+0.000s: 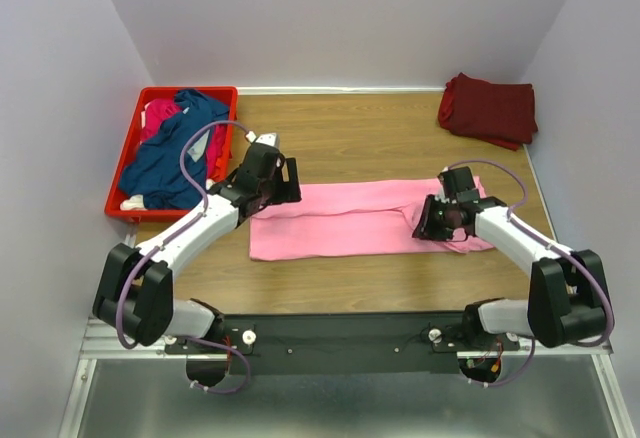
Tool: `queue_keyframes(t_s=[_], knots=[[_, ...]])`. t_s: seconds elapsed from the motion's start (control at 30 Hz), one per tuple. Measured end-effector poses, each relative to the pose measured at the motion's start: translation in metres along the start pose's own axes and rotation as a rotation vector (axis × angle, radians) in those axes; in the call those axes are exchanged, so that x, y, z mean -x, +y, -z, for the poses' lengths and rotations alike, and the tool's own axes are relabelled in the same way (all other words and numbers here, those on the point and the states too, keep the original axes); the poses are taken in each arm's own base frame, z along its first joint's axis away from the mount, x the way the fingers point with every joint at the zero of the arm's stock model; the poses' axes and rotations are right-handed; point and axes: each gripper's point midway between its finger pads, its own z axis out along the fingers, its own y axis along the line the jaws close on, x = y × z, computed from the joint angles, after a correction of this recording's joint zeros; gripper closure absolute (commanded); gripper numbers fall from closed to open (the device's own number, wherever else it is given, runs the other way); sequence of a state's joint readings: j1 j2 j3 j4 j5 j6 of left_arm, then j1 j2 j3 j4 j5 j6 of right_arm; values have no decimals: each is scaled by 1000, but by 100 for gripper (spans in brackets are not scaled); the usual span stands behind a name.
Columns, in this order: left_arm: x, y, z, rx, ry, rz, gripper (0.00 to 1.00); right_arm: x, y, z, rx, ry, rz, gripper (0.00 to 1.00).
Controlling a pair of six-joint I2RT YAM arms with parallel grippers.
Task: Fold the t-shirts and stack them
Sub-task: Fold the tshirt
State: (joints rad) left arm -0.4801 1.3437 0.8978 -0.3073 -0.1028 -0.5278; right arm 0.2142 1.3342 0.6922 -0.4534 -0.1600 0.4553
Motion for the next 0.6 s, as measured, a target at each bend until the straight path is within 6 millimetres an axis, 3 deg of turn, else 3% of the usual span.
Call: queue_keyframes(t_s=[0.13, 0.2, 0.37, 0.6], knots=[[2, -2, -7, -4, 0, -9, 8, -23, 9, 12, 64, 63, -26, 65], [0, -2, -11, -4, 9, -13, 8, -23, 12, 17, 71, 64, -32, 62], [-6, -3, -18, -4, 28, -26, 8, -6, 9, 26, 11, 4, -67, 56], [-4, -5, -20, -9, 27, -40, 8, 17, -19, 29, -167, -139, -180, 52]])
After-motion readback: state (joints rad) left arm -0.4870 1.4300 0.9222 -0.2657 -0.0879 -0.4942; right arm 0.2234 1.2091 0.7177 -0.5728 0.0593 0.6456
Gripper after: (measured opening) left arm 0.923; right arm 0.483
